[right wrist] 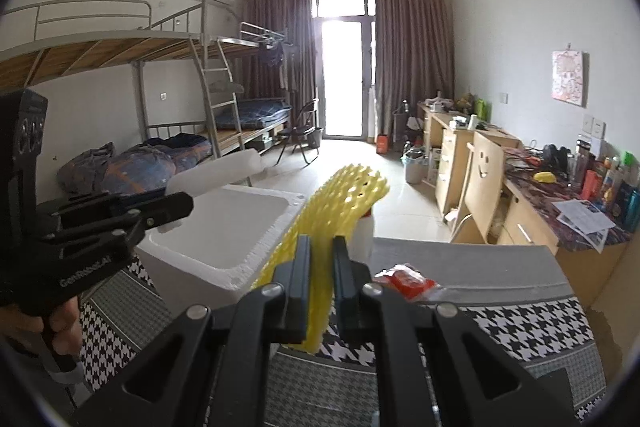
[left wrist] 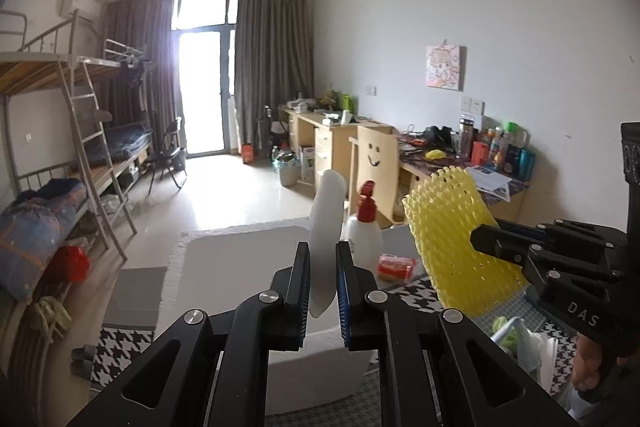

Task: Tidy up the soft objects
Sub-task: 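Carry the yellow mesh sleeve with the right gripper over the white foam box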

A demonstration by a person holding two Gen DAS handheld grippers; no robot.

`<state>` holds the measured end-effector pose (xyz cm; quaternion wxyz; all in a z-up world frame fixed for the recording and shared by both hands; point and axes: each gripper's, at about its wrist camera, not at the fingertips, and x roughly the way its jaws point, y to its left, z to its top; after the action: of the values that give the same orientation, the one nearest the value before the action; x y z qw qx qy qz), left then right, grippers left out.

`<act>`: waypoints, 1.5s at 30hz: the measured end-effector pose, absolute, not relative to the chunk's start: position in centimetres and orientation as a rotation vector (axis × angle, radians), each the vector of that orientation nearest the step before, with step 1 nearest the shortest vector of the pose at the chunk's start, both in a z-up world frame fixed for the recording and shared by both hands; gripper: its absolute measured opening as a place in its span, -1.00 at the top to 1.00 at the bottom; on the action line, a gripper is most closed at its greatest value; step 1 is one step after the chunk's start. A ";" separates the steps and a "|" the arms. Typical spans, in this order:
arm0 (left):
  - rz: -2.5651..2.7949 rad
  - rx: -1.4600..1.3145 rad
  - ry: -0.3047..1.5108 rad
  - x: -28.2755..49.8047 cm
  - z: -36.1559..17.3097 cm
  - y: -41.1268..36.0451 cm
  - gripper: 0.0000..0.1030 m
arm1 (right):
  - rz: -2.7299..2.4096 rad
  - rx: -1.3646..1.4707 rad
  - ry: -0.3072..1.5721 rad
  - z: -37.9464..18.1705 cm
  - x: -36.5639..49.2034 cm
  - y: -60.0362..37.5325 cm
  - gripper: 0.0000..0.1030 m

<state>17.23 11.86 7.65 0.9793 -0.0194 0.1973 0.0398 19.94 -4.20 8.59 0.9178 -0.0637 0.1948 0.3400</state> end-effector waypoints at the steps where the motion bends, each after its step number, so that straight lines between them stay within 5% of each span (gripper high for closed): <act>1: 0.092 -0.040 0.401 17.4 7.6 12.1 0.75 | 0.705 -0.132 0.402 8.7 20.1 -3.9 0.75; 17: 0.168 -0.075 0.483 19.5 5.8 15.2 0.64 | 0.751 -0.161 0.449 8.2 21.5 -0.5 0.75; 20: 0.193 -0.070 0.501 19.8 5.5 15.7 0.40 | 0.754 -0.167 0.451 8.2 21.5 -0.3 0.75; 22: 0.203 -0.075 0.504 19.6 5.4 16.0 0.09 | 0.753 -0.170 0.451 8.3 21.4 -0.1 0.75; 24: 0.203 -0.093 0.481 19.0 5.6 16.4 -0.44 | 0.751 -0.177 0.447 8.4 21.3 0.1 0.75; 27: 0.218 -0.092 0.453 18.2 6.1 16.7 -0.56 | 0.749 -0.176 0.448 8.5 21.3 0.1 0.75; 30: 0.232 -0.097 0.438 17.7 6.4 17.1 -0.89 | 0.755 -0.171 0.447 8.6 21.5 0.1 0.75; 45: 0.310 -0.140 0.422 15.5 6.5 19.5 -0.98 | 0.808 -0.189 0.456 9.1 21.8 3.5 0.75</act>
<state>15.49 19.54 6.49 0.9636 -0.0694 0.2082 0.1530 21.81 3.53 9.13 0.8901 -0.0912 0.2193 0.3891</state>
